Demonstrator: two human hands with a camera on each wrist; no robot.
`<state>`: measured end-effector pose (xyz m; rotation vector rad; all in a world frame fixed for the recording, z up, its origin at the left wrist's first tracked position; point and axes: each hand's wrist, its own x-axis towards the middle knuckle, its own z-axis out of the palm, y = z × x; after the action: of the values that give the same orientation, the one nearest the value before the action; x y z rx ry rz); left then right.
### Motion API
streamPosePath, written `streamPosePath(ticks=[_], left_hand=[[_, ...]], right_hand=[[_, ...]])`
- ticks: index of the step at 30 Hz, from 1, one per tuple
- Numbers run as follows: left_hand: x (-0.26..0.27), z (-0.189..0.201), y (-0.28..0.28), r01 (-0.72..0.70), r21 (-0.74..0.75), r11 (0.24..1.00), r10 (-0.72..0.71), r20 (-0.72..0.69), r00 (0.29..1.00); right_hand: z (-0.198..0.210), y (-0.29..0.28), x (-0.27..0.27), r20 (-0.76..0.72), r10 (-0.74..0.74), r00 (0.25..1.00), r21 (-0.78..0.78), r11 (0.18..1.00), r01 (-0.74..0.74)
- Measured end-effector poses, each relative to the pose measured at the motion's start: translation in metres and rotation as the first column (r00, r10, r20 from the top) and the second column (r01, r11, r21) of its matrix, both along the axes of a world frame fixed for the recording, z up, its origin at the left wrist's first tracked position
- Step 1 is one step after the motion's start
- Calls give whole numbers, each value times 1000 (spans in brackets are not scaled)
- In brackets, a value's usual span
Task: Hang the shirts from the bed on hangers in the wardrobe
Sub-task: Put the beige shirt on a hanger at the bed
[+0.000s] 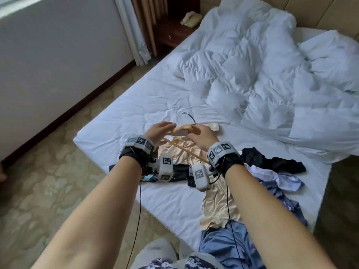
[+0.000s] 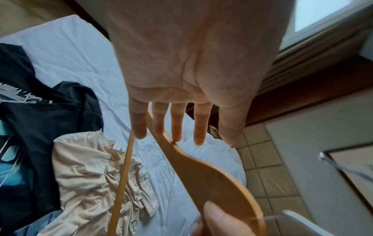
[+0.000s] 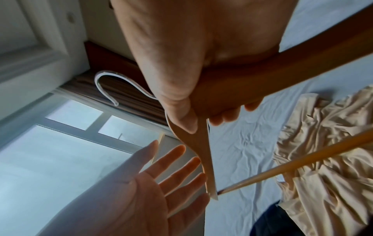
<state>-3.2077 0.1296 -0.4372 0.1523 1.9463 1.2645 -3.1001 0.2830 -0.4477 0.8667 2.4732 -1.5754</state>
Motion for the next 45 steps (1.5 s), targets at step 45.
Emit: streamPosePath(ticks=[45], left_hand=[[-194,-351,5,255,-670,697,-179,182,967]], right_hand=[[-258,31,-194,463,-160,872,-38,979,200]])
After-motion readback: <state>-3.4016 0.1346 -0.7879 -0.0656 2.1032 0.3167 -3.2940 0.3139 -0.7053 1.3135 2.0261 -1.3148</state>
